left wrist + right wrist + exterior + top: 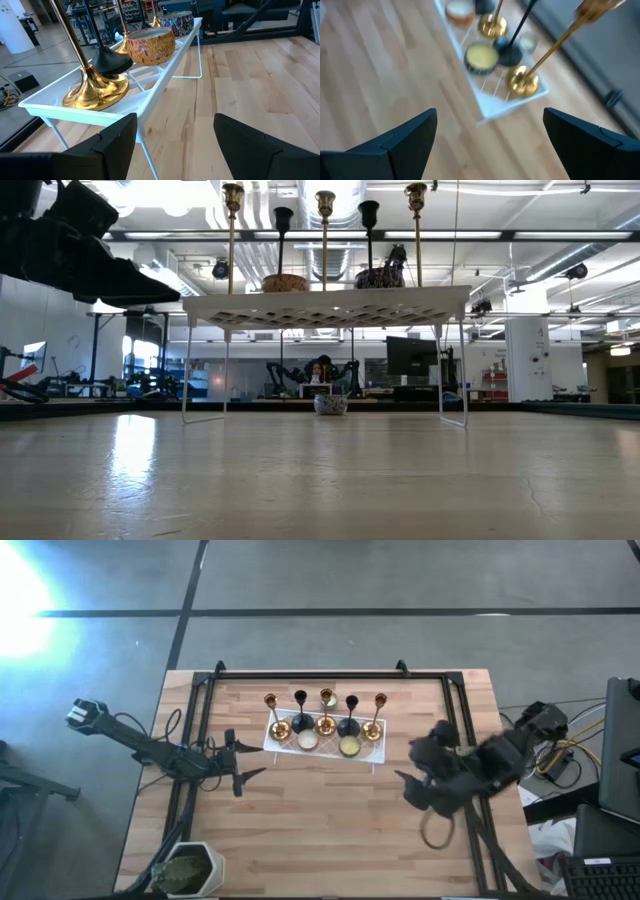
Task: Pick & Place candle stick holders
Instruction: Put the light blue scented candle on the shelf
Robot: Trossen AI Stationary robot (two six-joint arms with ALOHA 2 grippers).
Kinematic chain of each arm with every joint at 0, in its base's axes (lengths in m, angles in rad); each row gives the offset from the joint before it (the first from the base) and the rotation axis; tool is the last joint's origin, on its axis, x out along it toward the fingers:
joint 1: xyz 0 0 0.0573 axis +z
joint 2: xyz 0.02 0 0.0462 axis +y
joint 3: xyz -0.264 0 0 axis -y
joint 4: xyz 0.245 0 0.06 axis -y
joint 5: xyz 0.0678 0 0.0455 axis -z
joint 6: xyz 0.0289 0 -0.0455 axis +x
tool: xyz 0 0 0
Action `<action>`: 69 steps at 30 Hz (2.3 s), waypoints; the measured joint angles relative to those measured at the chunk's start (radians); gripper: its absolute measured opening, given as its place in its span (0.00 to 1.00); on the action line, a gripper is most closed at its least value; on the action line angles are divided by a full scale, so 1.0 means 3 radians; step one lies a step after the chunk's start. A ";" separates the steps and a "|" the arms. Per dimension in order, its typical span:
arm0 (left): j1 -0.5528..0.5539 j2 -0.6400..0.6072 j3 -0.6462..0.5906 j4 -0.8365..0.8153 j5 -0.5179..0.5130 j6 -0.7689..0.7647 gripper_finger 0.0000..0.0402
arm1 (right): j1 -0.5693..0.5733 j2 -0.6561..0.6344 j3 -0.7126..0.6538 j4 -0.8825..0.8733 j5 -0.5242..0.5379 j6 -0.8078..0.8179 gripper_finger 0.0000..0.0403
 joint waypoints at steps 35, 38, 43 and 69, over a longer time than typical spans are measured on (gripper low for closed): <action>-0.0001 0.0001 0.0000 -0.0001 0.0000 0.0000 0.67 | -0.2097 -0.2234 -0.0712 0.0699 0.0983 -0.1200 0.63; -0.0001 0.0001 0.0000 -0.0001 0.0000 -0.0001 0.67 | -0.2340 -0.2085 -0.0514 0.0863 0.0971 -0.1588 0.64; 0.0001 0.0001 0.0001 0.0000 0.0000 0.0000 0.67 | -0.2753 -0.1701 -0.0202 0.0919 0.0978 -0.1988 0.66; 0.0001 0.0029 0.0000 -0.0055 0.0006 -0.0001 0.67 | -0.4533 -0.0044 0.0920 0.0452 -0.0997 -0.2096 0.66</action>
